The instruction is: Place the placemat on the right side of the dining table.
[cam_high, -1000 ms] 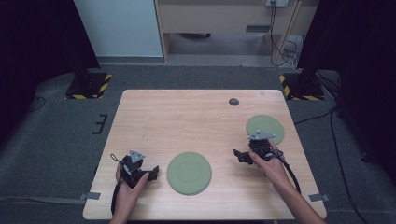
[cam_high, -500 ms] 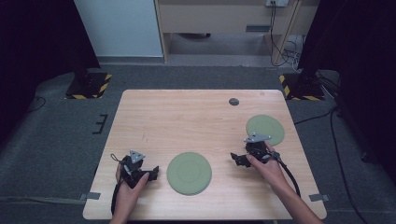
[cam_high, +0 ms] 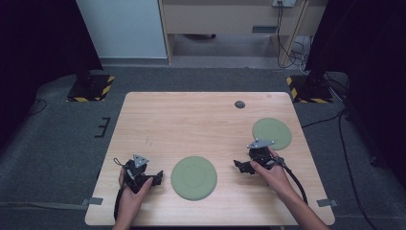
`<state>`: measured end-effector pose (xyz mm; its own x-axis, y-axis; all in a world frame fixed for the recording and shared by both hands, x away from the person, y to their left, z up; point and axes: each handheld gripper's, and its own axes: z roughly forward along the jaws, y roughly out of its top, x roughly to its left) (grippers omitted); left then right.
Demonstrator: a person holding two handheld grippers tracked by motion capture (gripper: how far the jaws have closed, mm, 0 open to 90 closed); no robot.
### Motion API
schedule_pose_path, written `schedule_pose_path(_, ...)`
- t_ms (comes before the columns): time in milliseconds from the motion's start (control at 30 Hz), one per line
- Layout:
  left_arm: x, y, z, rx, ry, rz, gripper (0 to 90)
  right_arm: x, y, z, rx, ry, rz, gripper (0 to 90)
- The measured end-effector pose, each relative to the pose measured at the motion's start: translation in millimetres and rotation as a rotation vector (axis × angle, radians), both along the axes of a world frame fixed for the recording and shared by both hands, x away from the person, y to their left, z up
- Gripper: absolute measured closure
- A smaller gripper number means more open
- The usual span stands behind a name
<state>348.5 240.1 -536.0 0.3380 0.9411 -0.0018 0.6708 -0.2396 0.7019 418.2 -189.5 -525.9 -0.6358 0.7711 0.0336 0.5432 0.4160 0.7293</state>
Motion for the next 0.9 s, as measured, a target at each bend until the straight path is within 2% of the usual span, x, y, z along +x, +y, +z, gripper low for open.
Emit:
schedule_pose_path(200,0.2,-0.1,0.0,0.0,0.0,-0.001,1.7,2.4,3.9,4.7,0.02,0.003,0.003,8.7)
schedule_pose_path(400,0.2,-0.3,0.0,0.0,0.0,-0.001,1.6,14.6,11.5,8.9,0.068,0.012,-0.027,9.2)
schedule_pose_path(500,0.2,-0.2,0.0,0.0,0.0,-0.003,1.6,22.2,19.8,9.3,0.047,0.013,-0.026,8.5)
schedule_pose_path(600,0.2,-0.2,0.0,-0.001,0.0,-0.003,1.6,29.3,26.5,7.9,0.078,0.01,-0.054,8.9)
schedule_pose_path(900,0.2,-0.3,-0.1,-0.001,0.0,-0.005,1.7,39.3,39.1,-4.0,0.062,-0.007,-0.123,9.1)
